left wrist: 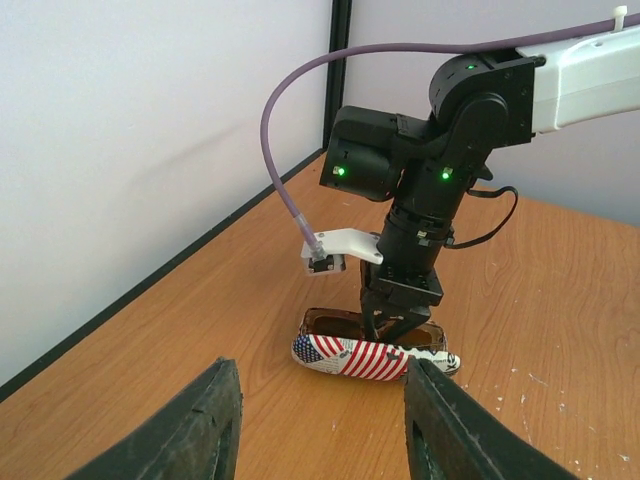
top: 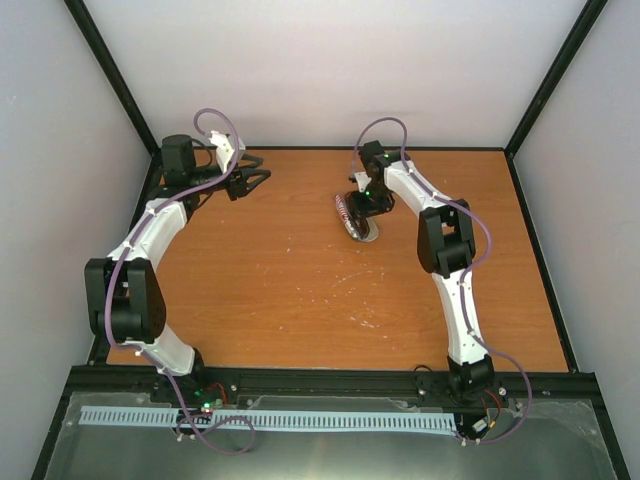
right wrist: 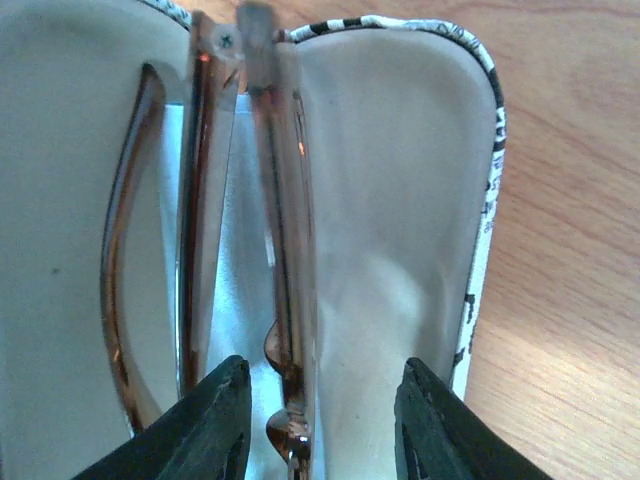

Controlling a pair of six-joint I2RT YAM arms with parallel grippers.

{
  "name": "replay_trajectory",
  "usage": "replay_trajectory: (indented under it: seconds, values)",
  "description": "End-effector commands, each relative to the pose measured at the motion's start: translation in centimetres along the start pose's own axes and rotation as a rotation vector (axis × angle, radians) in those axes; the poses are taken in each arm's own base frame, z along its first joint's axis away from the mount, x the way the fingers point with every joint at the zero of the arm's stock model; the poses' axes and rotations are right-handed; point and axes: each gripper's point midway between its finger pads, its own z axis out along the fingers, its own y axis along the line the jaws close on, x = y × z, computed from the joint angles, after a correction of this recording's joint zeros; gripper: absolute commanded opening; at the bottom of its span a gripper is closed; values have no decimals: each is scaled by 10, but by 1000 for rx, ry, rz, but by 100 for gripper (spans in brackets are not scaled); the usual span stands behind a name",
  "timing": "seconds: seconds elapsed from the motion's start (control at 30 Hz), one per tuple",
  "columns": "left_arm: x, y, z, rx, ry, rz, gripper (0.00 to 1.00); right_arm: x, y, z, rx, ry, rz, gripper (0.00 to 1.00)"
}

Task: Organize the sunglasses
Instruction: Place the sunglasses in the sunglasses case.

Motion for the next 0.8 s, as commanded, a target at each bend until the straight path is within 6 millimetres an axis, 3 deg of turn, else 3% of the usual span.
replay_trajectory:
  seconds: [0.0, 0.17, 0.43, 0.57, 0.67, 0.77]
  values:
    - [-14, 0, -1, 21, -19, 35, 46, -4, -6, -32, 45, -43, -2, 40]
    - [-15, -1, -2, 22, -19, 34, 46, -12, -10, -44, 43, -87, 9, 42]
    - [-16, -2, -2, 21, -18, 34, 46, -15, -11, -47, 37, -105, 14, 36]
    - [-16, -3, -3, 21, -18, 34, 45, -21, -12, -59, 51, -148, 24, 36]
    - [-9, -4, 1, 32, -10, 34, 28, -24, -22, -71, 57, -195, 65, 31]
    - [15, -13, 17, 79, 38, 21, 5, -26, -41, -86, 75, -260, 142, 6]
